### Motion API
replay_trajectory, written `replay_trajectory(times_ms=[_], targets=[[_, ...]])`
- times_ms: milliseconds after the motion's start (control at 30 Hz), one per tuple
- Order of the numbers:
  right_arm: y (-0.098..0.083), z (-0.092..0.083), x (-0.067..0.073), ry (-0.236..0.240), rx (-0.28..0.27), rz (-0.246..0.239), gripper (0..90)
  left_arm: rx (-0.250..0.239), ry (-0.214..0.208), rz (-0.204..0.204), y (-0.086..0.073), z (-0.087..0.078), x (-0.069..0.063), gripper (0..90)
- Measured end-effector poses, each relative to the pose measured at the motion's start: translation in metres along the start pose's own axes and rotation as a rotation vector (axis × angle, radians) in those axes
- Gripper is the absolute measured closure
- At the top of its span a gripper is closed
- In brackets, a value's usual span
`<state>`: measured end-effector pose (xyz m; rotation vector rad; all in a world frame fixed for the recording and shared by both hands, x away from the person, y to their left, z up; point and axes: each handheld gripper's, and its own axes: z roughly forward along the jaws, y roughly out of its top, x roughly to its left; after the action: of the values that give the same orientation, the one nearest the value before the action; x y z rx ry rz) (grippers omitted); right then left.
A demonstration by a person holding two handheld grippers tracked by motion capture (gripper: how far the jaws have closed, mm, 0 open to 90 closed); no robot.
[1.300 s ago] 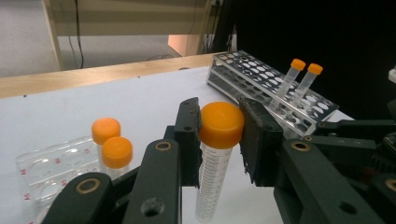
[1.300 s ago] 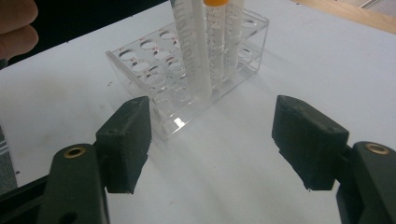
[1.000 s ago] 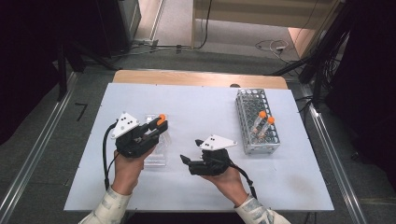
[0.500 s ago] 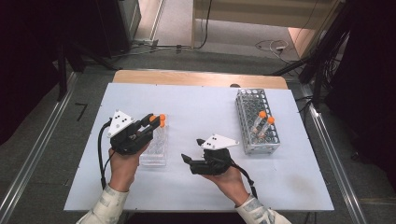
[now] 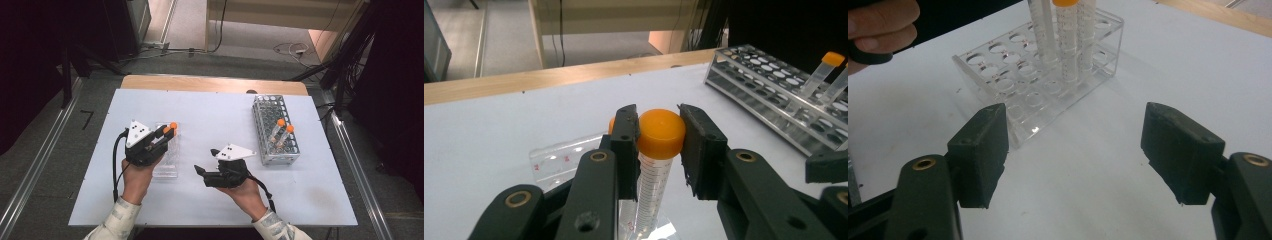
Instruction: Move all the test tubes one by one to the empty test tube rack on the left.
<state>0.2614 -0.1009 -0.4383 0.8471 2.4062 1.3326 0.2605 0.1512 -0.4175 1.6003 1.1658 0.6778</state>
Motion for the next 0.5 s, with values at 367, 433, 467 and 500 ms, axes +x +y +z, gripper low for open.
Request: replay_trajectory(times_ms=[367,433,467,500], targets=[[-0.001,0.0,-0.001,-0.001,0.003,-0.008,25.7,0.027,0.019,0.007,-0.01,0.005,-0.002,69.4],[-0.001,0.0,0.0,-0.001,0.005,-0.006,25.7,0.031,0.02,0.008,-0.011,0.006,-0.003,69.3],[-0.001,0.0,0.0,-0.001,0.005,-0.005,25.7,0.033,0.021,0.011,-0.012,0.006,-0.003,69.2],[-0.001,0.0,0.0,-0.001,0.006,-0.008,25.7,0.034,0.021,0.011,-0.012,0.006,-0.003,69.0]])
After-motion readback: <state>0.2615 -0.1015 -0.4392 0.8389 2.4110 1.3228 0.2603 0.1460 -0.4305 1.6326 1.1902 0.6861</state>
